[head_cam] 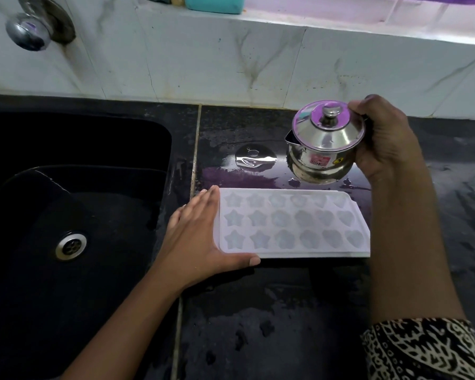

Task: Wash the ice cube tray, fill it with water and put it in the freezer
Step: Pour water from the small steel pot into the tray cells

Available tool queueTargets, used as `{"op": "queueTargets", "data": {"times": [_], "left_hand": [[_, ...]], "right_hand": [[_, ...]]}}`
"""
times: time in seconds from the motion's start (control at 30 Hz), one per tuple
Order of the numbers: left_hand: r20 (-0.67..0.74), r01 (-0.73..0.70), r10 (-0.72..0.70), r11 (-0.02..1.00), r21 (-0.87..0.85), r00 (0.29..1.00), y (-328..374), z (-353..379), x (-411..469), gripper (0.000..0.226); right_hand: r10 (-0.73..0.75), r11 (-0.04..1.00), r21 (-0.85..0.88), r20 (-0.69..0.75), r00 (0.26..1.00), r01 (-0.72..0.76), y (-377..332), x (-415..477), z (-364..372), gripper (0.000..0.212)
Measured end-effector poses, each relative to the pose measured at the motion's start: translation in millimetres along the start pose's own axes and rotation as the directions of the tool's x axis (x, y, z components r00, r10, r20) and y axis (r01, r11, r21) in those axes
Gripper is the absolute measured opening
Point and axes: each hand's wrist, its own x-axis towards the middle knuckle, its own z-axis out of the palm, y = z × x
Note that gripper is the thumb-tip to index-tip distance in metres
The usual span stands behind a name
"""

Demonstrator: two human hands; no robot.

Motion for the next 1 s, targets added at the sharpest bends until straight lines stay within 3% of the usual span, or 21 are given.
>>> {"op": "queueTargets", "data": {"times": [0.1, 0.47, 1.0], "left_hand": [[-0.004, 0.001, -0.001, 1.000, 0.001, 1.000, -0.1, 0.2, -0.5, 0.145], [-0.013, 0.002, -0.002, 1.000, -0.006, 1.000, 0.0, -0.1, -0.6, 0.145], [-0.029, -0.012, 0.012, 1.000, 0.012, 0.999, -1.2, 1.6, 1.0, 0.146]], "right_hand": [[-0.014, 1.000, -0.022, 0.017, 1.000, 0.014, -1.4, 0.5, -5.1, 0.030], [-0.060, 0.991, -0.117, 0.100, 0.993, 0.072, -5.7, -2.1, -15.0, 0.050], [-0.067, 0.978, -0.186, 0.137, 0.988, 0.092, -7.7, -2.7, -18.9, 0.049]]}}
